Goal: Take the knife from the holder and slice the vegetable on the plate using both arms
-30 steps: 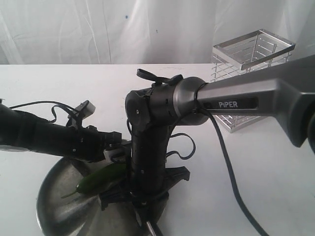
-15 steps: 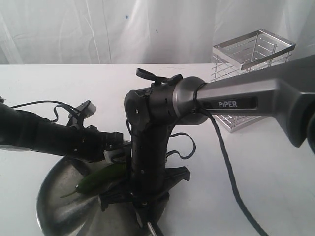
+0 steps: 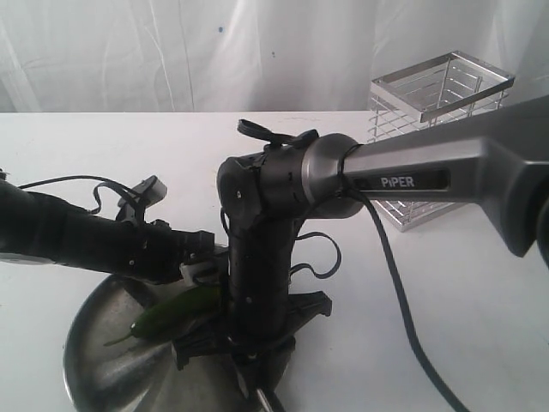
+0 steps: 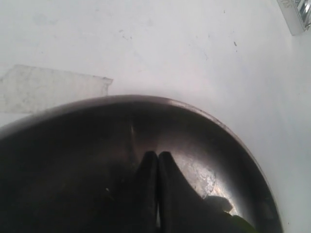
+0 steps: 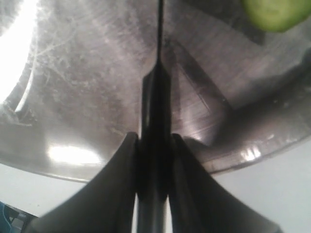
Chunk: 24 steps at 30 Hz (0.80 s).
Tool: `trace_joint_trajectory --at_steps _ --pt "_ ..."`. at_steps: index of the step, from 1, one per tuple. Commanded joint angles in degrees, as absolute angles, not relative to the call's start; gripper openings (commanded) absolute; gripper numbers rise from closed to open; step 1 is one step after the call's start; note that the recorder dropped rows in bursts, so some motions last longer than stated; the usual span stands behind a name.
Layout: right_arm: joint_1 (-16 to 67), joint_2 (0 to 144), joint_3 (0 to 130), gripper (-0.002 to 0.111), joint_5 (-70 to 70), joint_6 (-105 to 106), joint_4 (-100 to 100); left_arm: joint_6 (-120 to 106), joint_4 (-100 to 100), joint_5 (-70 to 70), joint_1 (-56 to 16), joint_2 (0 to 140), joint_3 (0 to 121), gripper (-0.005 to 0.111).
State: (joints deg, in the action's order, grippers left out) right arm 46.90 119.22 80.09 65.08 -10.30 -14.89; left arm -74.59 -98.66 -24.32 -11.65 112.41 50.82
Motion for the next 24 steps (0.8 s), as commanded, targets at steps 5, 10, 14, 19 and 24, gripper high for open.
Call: trace_joint_trajectory --at_steps 5,10,14,19,24 --pt "46.3 118.6 76.6 0.0 70.0 -10.1 -13.2 -76.8 -98.2 -19.9 -11.5 108.9 49.4 0.0" --pt "46.3 117.6 75.3 0.0 70.0 -10.1 -13.4 -76.8 -98.2 -20.7 -11.5 107.9 49.4 0.0" --pt "46.3 116.9 74.1 0.0 70.0 -10.1 -13.4 -76.8 -98.2 -21.5 -11.5 107.2 49.4 0.0" --pt "46.3 116.6 74.1 0.0 69.5 -10.1 -13.3 -76.8 -98.2 -22.8 -11.5 107.2 49.4 0.0" --pt "46.0 116.7 75.3 0.0 68.4 -8.8 -13.5 -78.2 -98.2 -22.3 -11.2 106.9 50.0 0.0"
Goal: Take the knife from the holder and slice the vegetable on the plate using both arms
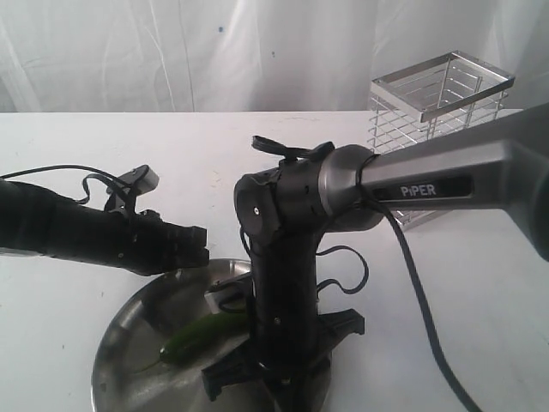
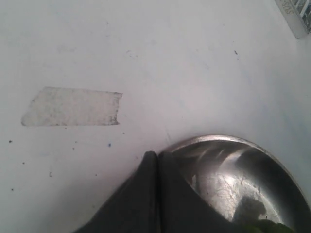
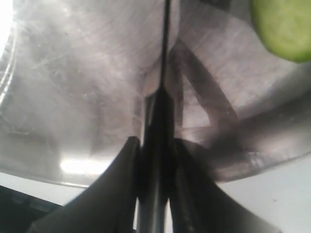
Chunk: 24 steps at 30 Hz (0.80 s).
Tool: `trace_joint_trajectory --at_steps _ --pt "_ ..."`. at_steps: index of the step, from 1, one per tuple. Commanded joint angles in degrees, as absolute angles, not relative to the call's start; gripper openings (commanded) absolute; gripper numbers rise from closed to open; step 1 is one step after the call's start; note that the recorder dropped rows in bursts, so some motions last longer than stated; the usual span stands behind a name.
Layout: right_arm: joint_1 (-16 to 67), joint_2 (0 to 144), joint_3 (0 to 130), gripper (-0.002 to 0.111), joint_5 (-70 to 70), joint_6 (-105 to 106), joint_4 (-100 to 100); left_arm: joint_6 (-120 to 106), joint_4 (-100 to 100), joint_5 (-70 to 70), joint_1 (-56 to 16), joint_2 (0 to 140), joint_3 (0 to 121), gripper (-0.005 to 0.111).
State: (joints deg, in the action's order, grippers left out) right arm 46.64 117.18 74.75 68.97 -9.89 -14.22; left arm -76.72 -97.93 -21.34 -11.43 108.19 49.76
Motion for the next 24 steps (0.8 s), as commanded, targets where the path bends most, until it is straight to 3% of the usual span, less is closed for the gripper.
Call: trace_joint_trajectory --at_steps 1,12,20,24 --pt "45.7 116.7 75.9 0.0 68.4 -8.7 -13.9 -78.2 -98.5 -22.1 -10.8 106.5 50.3 0.0" --pt "44.6 122.9 81.6 0.0 67.7 -7.3 -16.3 -73.3 -99.9 -25.0 -3.9 98.7 51.9 0.0" --pt "44.6 124.4 85.1 0.0 69.6 -5.6 -18.7 -74.4 -99.9 -31.7 -3.6 97.6 51.9 0.0" --pt "44.6 124.4 86.2 0.0 70.0 -5.6 -18.7 -74.6 -94.8 -28.6 -3.6 98.6 51.7 0.0"
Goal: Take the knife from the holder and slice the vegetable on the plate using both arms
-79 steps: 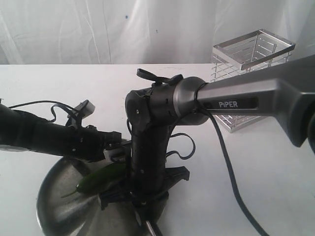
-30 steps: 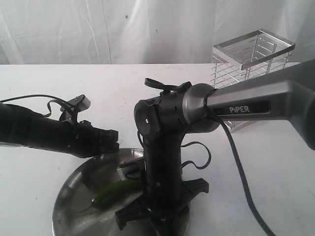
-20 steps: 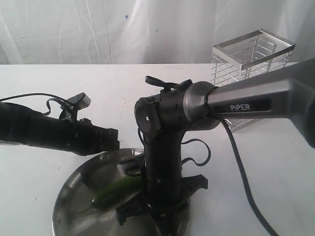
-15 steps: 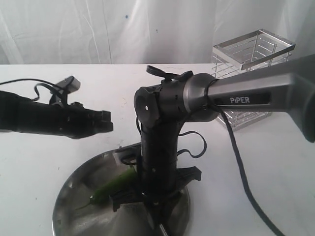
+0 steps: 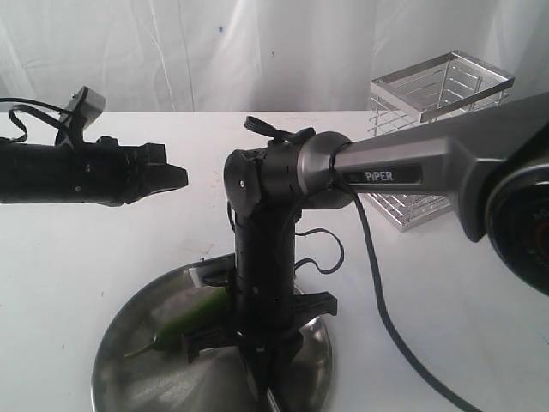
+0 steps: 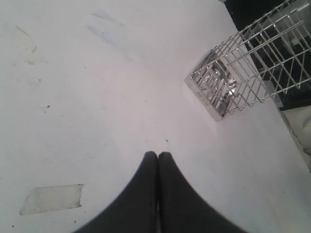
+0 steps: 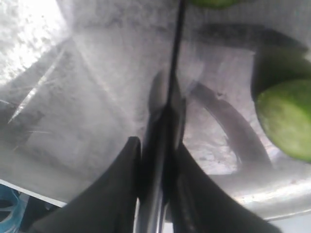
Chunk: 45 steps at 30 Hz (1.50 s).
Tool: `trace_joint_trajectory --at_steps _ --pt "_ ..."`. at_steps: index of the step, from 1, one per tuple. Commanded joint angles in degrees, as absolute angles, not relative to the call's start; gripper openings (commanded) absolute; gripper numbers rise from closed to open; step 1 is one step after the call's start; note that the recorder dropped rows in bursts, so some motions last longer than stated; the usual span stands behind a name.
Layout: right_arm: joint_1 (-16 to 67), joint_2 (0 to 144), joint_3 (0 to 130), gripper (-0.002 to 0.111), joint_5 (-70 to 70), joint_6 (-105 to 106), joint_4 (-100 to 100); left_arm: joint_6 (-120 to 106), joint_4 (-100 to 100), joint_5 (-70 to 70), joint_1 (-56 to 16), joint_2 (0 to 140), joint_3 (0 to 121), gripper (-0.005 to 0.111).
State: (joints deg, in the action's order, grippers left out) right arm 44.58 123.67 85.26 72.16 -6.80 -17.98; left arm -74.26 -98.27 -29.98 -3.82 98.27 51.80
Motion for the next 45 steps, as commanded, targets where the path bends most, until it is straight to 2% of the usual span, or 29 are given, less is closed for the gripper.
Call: trace_joint_trajectory --at_steps 1,29,45 --pt "44.6 124.4 86.2 0.0 70.0 -5.6 -18.8 -74.5 -94.7 -27.5 -3.6 99.1 51.2 0.0" --pt "44.6 121.6 83.3 0.0 70.0 -3.2 -25.6 -84.0 -96.1 -37.1 -3.6 105.6 49.8 0.0" --pt "44.6 121.6 83.3 0.0 70.0 -3.2 -25.8 -87.4 -99.8 -34.6 -7.3 109.5 49.8 0.0"
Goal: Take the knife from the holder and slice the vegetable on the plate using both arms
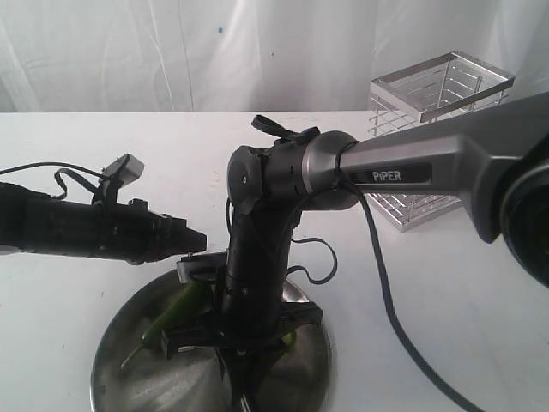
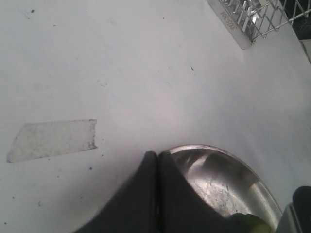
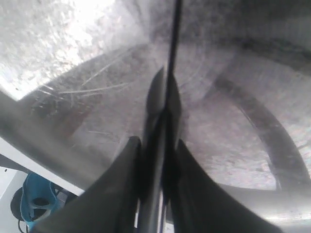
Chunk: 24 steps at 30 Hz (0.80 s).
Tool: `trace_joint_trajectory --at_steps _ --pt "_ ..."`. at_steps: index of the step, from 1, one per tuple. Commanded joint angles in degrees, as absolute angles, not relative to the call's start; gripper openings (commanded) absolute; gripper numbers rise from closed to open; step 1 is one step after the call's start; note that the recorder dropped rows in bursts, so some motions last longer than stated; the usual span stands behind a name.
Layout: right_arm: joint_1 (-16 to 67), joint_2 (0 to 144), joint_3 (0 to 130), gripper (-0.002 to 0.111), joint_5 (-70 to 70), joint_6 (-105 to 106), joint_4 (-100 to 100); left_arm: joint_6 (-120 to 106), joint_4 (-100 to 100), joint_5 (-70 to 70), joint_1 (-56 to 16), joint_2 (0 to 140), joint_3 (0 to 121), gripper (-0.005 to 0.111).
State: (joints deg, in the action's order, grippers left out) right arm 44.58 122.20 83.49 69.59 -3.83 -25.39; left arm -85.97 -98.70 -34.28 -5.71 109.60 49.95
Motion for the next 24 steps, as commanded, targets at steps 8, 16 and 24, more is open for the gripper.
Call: trace_joint_trajectory --at_steps 8,16,24 --pt "44.6 121.6 83.3 0.0 70.0 -3.2 -25.8 -88.3 -98.4 -27.3 -10.0 109.8 49.8 0.0" --pt "44.6 121.6 83.3 0.0 70.0 -3.2 -25.7 -86.7 -97.6 -24.1 -10.0 113.6 49.8 0.0" --pt "44.6 121.6 83.3 0.0 70.0 -3.4 -22.4 -83.3 -97.0 -31.9 -7.5 106.0 52.7 0.0"
